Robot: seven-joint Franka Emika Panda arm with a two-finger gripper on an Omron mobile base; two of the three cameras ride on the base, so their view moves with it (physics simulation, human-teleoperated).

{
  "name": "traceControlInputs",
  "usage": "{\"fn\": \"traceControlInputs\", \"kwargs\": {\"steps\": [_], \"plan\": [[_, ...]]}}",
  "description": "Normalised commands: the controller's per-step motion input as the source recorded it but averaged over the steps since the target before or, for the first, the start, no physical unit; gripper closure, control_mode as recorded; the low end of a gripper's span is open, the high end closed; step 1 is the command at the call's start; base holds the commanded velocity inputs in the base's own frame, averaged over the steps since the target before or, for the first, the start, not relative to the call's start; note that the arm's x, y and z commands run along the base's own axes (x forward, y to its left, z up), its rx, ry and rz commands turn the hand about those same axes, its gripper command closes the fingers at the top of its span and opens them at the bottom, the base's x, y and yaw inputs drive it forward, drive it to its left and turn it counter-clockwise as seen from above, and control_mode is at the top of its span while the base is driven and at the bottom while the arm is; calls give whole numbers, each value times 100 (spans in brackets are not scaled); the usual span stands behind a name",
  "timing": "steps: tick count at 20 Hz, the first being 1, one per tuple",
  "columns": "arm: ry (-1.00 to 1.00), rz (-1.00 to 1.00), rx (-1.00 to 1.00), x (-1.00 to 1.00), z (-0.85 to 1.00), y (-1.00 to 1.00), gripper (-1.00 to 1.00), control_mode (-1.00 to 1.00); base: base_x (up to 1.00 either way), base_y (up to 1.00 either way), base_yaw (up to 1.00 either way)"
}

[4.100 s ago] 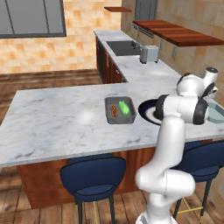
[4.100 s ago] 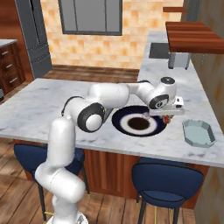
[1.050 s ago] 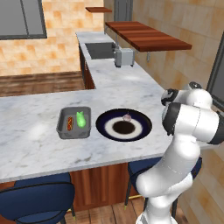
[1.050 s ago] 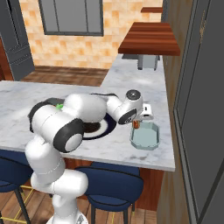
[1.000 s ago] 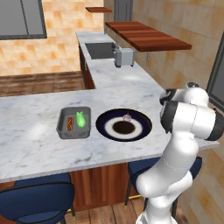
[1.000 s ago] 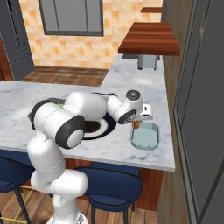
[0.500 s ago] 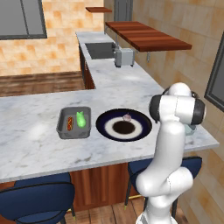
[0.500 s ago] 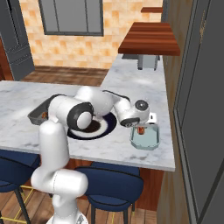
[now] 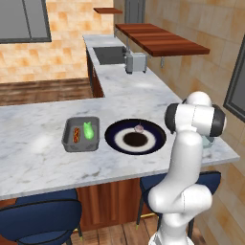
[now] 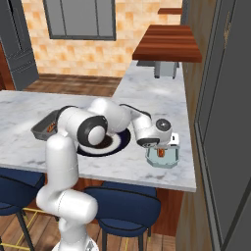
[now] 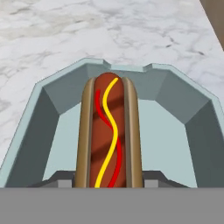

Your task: Place one cooked food and one vegetable from the large plate to each tupperware container.

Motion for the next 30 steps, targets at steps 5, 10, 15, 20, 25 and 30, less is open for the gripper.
{"fn": "traceControlInputs", "kwargs": {"steps": [5, 10, 15, 20, 25, 30], "plan": [[7, -1, 0, 0, -11, 0, 100, -100, 0, 0, 0], [5, 0, 0, 2, -25, 3, 100, -100, 0, 0, 0], [0, 0, -1, 9, -33, 7, -100, -100, 0, 0, 0], [-3, 0, 0, -17, 15, 1, -100, -100, 0, 0, 0], [-12, -1, 1, -36, 70, 21, -100, -100, 0, 0, 0], [2, -2, 1, -28, 74, 66, -100, -100, 0, 0, 0]]}}
